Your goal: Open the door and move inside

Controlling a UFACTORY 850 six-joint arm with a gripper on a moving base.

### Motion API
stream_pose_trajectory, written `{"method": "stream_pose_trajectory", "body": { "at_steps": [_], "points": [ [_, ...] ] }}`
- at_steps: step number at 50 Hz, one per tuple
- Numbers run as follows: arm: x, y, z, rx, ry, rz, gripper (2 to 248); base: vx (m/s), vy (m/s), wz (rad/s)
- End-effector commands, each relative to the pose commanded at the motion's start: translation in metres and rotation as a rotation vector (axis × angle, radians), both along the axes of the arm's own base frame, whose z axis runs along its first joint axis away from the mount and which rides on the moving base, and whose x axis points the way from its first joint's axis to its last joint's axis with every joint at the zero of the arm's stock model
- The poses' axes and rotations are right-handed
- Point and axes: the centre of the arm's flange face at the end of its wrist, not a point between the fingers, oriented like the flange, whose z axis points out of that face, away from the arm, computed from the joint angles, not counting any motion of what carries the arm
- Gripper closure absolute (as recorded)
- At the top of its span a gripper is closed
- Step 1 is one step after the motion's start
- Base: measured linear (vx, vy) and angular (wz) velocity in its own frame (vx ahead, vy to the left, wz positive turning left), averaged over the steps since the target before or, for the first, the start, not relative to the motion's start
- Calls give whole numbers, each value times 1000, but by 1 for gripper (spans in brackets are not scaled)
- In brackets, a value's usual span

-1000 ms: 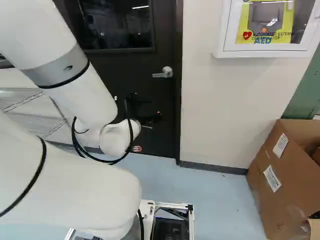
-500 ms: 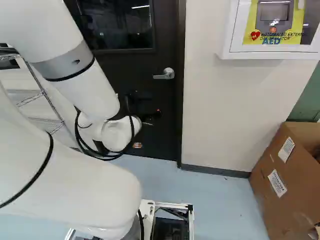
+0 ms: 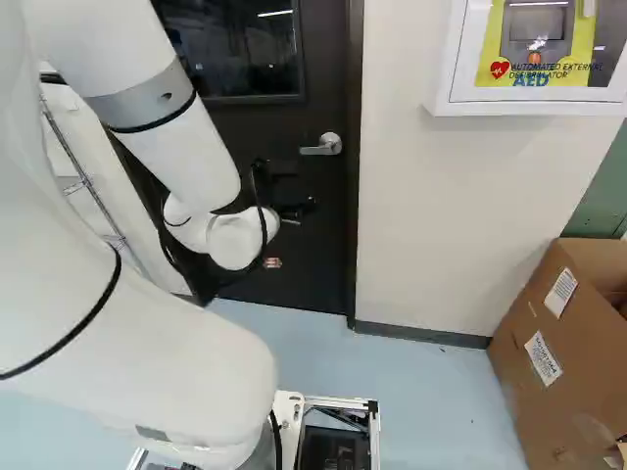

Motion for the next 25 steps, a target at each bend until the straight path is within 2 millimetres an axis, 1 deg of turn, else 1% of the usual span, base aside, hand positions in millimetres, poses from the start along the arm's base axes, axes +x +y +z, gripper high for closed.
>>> {"method": "stream_pose_trajectory", "body": {
  "at_steps": [25],
  "points": [
    [44,14,27,2,-57,36,3,0,0,0]
  ]
}}
